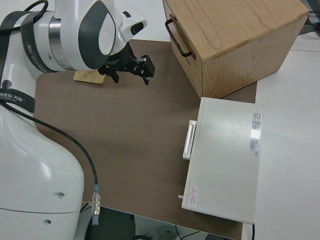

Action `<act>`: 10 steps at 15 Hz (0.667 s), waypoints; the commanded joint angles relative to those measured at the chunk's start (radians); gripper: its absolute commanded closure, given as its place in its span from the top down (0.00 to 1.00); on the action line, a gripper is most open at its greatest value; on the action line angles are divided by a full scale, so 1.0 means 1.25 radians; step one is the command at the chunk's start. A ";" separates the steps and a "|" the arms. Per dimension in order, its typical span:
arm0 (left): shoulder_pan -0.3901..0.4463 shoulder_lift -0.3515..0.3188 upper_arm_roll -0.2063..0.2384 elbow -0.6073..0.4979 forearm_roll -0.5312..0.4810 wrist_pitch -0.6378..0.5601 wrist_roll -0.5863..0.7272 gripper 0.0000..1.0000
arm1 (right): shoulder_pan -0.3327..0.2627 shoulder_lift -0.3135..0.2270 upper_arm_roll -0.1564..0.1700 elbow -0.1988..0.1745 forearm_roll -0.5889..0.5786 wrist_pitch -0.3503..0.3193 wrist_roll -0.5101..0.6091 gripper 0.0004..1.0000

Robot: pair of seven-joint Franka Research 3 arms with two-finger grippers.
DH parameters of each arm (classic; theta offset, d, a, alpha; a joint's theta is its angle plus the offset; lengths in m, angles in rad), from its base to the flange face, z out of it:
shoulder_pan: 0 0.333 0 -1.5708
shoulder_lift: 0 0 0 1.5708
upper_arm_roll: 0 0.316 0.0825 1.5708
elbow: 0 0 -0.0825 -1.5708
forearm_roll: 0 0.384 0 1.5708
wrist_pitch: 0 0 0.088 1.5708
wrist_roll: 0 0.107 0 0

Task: Pick gray plate from table and place it on lower plate rack with left arm

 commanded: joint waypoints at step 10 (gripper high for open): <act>0.014 0.028 0.023 0.018 0.048 0.062 -0.008 0.00 | 0.006 0.000 -0.005 0.005 0.002 -0.001 0.003 0.98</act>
